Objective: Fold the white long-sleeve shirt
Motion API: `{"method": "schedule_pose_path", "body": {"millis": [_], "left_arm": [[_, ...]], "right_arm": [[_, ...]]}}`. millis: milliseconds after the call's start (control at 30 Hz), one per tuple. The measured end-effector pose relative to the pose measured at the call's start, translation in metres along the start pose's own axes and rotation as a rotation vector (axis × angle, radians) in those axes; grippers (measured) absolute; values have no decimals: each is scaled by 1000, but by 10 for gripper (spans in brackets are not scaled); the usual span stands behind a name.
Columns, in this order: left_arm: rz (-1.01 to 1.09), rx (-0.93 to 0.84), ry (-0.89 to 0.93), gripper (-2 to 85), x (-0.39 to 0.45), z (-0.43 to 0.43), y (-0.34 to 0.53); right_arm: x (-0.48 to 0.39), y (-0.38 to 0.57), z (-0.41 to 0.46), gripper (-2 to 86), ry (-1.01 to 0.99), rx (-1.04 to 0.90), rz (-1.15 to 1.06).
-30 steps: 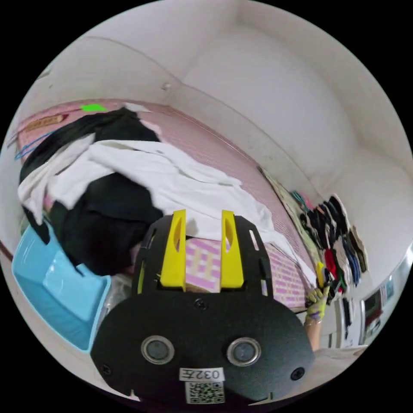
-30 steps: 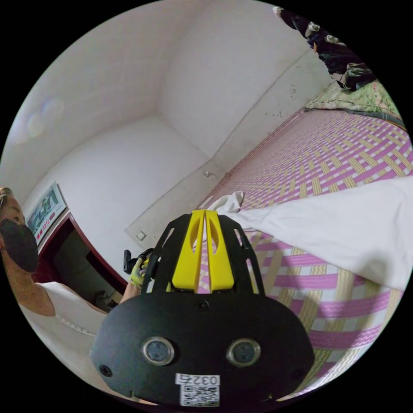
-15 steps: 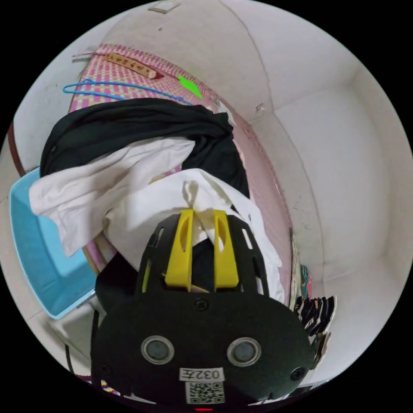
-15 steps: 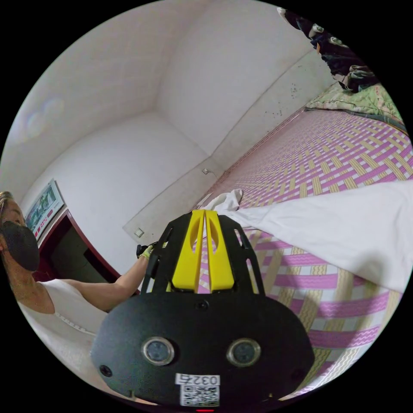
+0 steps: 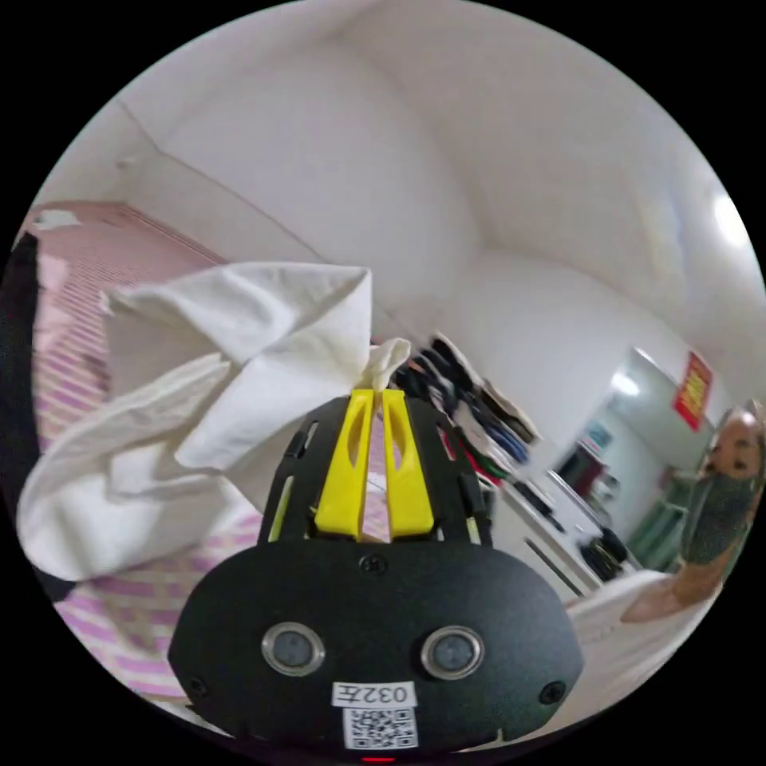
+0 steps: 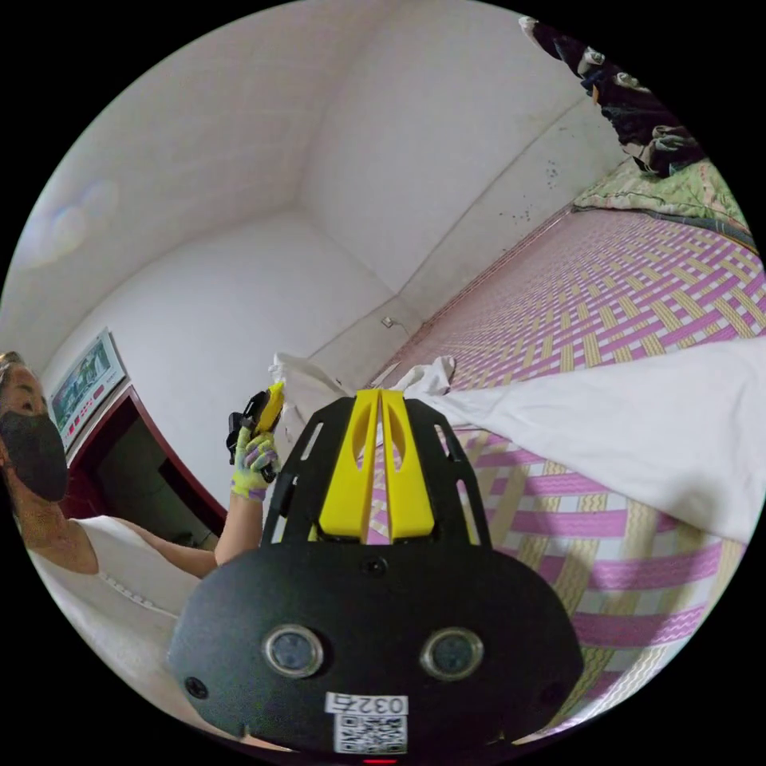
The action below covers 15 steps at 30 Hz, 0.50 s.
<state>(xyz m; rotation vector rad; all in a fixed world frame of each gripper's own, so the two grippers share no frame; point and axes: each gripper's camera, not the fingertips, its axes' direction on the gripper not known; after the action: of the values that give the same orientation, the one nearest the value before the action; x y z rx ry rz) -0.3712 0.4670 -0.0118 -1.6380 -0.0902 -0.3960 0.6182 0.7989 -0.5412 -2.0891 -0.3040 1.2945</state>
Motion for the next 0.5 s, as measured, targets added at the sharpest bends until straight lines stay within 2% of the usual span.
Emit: {"method": "schedule_pose_path", "body": {"millis": [67, 100, 167, 233, 300, 367, 500], "left_arm": [[-16, -169, 236, -7, 15, 77, 56], [-28, -226, 279, -5, 15, 96, 70], [-125, -453, 348, 20, 3, 151, 125], [-141, -461, 350, 31, -3, 149, 152], [-60, -463, 261, 40, 4, 131, 162], [37, -411, 51, 43, 14, 91, 165], [47, -288, -200, 55, 12, 32, 173]], "right_arm": [[-1, 2, 6, -10, -10, 2, 7], [0, 3, 7, -10, -10, 0, 13], [-1, 5, 13, -10, -2, -32, 56], [-5, 11, 12, -9, 36, -55, 78], [-13, 22, 6, -7, 86, -66, 79], [-21, 41, -4, 1, 124, -77, 62], [-30, 65, -5, 52, 195, -153, 48]]}}
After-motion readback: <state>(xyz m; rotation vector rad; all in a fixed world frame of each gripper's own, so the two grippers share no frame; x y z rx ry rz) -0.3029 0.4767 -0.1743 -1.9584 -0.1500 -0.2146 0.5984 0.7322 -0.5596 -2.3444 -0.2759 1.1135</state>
